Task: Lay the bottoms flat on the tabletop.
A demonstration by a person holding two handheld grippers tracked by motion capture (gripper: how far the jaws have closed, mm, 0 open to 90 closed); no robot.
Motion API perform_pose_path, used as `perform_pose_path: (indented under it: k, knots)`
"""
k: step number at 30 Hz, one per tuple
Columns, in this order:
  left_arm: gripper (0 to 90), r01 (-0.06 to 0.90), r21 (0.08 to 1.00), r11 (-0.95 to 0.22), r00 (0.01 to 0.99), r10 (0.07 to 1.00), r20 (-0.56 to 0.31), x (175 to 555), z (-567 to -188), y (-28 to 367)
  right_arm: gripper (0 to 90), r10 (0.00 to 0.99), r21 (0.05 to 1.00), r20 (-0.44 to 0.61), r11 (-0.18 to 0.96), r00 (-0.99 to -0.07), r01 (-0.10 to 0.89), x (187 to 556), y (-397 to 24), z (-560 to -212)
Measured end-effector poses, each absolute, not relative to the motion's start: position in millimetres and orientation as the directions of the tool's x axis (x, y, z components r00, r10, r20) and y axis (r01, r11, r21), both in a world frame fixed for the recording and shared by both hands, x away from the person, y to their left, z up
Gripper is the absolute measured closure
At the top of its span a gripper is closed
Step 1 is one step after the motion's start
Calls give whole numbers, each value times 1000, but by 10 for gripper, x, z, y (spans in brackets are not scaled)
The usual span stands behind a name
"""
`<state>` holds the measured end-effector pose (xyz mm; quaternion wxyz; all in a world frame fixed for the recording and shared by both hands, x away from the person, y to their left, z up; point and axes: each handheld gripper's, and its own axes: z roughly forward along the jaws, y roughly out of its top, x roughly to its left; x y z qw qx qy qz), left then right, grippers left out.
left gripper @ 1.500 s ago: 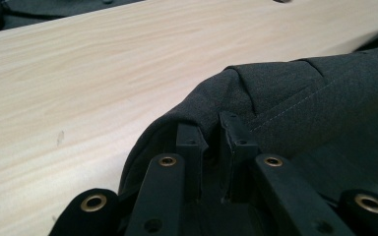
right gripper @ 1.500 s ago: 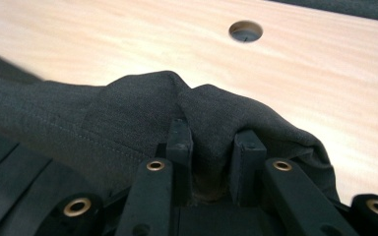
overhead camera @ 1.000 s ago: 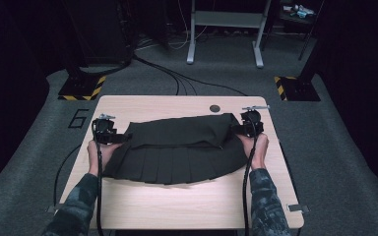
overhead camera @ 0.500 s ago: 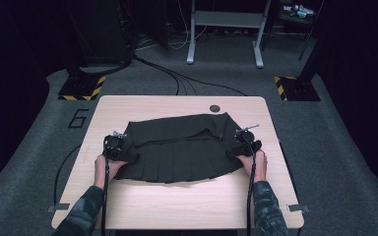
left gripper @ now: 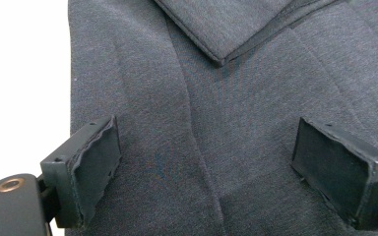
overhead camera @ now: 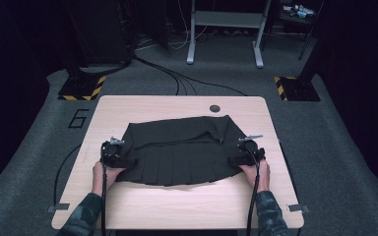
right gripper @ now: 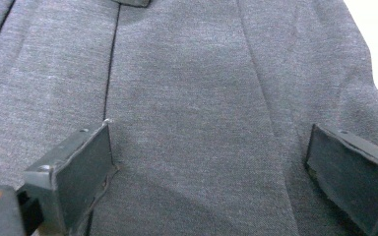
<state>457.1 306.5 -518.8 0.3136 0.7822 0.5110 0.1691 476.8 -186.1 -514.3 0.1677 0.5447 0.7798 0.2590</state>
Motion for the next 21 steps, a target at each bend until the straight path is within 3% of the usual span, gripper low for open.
perform_pose_path:
  k: [21]
  knots:
    - [109,654,694,-302,463,885,-51,4043,-5230,3143,53,939,641,23,249,-343,726,4050,-1884,-5192]
